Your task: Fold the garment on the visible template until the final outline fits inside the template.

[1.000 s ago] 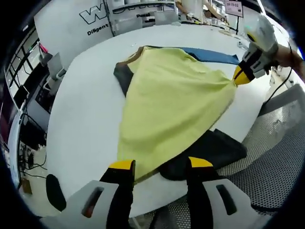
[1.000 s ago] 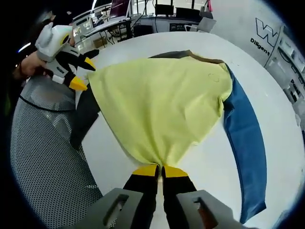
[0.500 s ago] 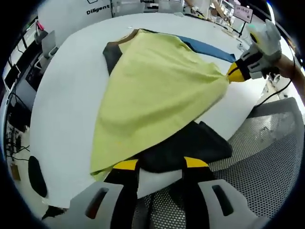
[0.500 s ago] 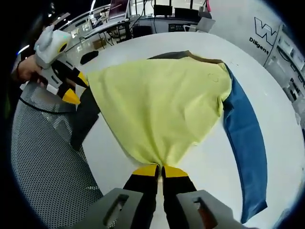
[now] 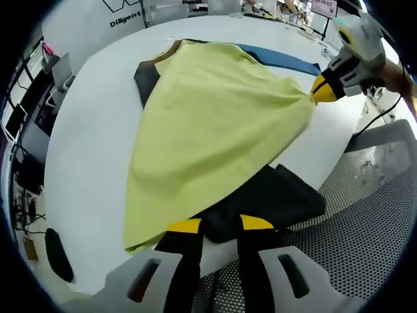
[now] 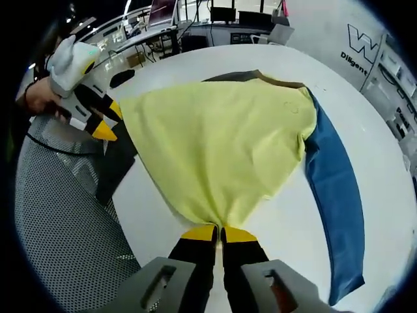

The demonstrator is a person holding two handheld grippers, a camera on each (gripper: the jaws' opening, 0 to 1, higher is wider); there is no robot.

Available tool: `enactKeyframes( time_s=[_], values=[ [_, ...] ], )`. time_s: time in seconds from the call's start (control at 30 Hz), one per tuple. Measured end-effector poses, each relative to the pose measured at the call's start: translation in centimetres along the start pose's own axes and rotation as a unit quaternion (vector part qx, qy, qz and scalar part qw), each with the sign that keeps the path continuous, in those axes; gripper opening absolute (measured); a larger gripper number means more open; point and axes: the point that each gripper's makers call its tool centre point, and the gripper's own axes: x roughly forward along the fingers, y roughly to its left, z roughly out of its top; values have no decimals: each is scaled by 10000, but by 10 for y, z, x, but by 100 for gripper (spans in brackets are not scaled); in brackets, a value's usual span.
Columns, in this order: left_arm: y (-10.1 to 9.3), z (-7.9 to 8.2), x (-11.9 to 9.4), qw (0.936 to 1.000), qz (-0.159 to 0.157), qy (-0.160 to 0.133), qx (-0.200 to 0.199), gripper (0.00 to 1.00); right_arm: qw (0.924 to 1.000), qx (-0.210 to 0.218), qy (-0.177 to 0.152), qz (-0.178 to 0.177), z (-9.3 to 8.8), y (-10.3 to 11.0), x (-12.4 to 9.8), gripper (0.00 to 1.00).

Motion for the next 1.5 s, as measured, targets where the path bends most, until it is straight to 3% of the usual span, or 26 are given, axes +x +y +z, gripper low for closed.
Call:
enactKeyframes(
  time_s=[0.07,0.17,0.2,0.23,0.57,1.03,1.33,1.5],
  values=[
    [-8,2,2,9997,-194,-87,-69,10,10000,-8,21,-15,0,0,0,0],
    [-7,2,2,9999,-156,-59,-31,9,10000,-46,34,-46,-1,-1,0,0],
    [-6,3,2,9997,-187,-94,-118,8,10000,-36,31,-41,0,-1,0,0],
    [-7,2,2,9986,-250,-91,-461,8,10000,-30,21,-47,0,-1,0,0],
    [24,-2,-8,9979,-251,-208,-554,7,10000,-7,22,-78,-1,-5,-2,0],
    [92,-1,-12,9973,427,-190,-565,8,9999,91,73,-61,-4,-8,-3,0],
    [130,10,-14,9945,908,-264,-455,8,9997,138,209,-45,-16,-12,-5,0],
    [153,25,-14,9918,1150,-391,-391,8,9994,212,271,29,-23,-9,-6,0]
  ],
)
